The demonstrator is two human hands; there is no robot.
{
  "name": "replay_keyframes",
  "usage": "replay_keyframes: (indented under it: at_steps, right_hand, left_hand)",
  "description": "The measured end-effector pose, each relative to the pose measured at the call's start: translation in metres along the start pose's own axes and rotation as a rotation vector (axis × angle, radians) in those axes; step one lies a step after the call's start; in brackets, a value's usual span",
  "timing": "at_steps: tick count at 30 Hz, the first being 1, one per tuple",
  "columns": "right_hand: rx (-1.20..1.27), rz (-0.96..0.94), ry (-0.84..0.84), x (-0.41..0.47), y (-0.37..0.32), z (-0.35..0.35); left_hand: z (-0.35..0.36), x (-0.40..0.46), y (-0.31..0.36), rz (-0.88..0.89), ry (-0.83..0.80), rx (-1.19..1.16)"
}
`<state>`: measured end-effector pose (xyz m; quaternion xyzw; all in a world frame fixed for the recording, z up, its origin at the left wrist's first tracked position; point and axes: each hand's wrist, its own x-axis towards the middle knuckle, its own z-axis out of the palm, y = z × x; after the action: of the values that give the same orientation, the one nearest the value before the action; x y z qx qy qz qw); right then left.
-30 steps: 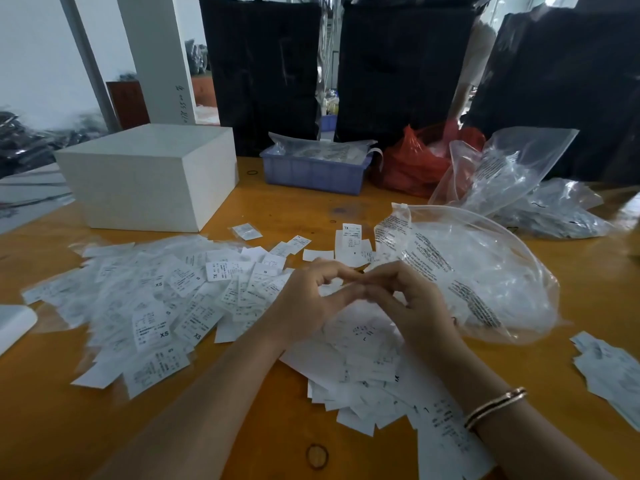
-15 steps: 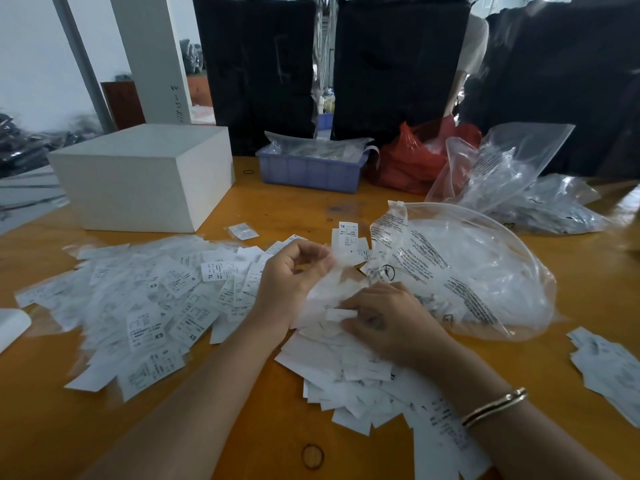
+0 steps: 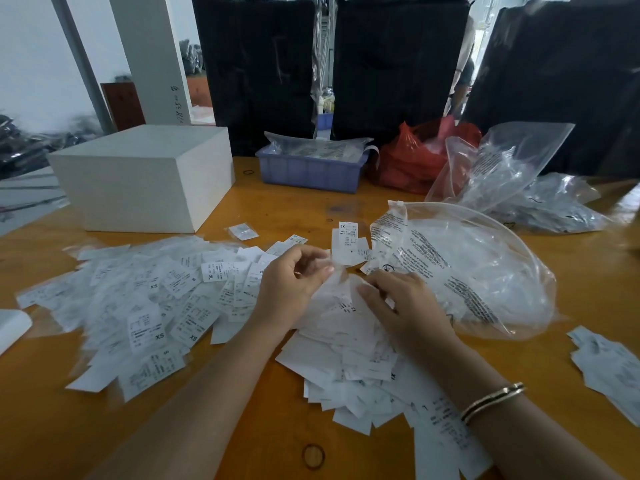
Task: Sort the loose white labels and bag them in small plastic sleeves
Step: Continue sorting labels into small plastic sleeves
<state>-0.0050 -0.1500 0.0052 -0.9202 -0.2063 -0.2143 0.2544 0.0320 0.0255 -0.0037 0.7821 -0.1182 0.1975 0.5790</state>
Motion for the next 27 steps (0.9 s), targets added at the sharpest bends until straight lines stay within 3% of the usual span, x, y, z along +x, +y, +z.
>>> replay_keyframes:
  at_steps: [6,10,15,21,23,27]
  right_hand:
    - [0.056,0.149,0.121,0.004,0.012,0.005]
    - [0.142,0.126,0.308,0.006,0.013,0.004]
    - [0.586,0.276,0.305,0.004,0.012,0.001]
    - [0.986,0.282,0.315,0.002,0.007,-0.006]
    - [0.994,0.256,0.301,0.000,0.006,-0.007]
    - [0.786,0.311,0.311,0.001,0.005,-0.003]
  left_hand:
    - [0.000,0.001,0.000,-0.068,-0.017,-0.071]
    - [-0.002,0.001,0.003,-0.116,0.005,-0.108]
    - [-0.002,0.000,0.008,-0.058,-0.002,-0.174]
    - [-0.002,-0.001,0.007,0.000,-0.051,-0.133]
    - [-0.001,-0.001,0.007,0.042,-0.073,-0.079]
    - [0.000,-0.003,0.006,0.148,-0.112,0.006]
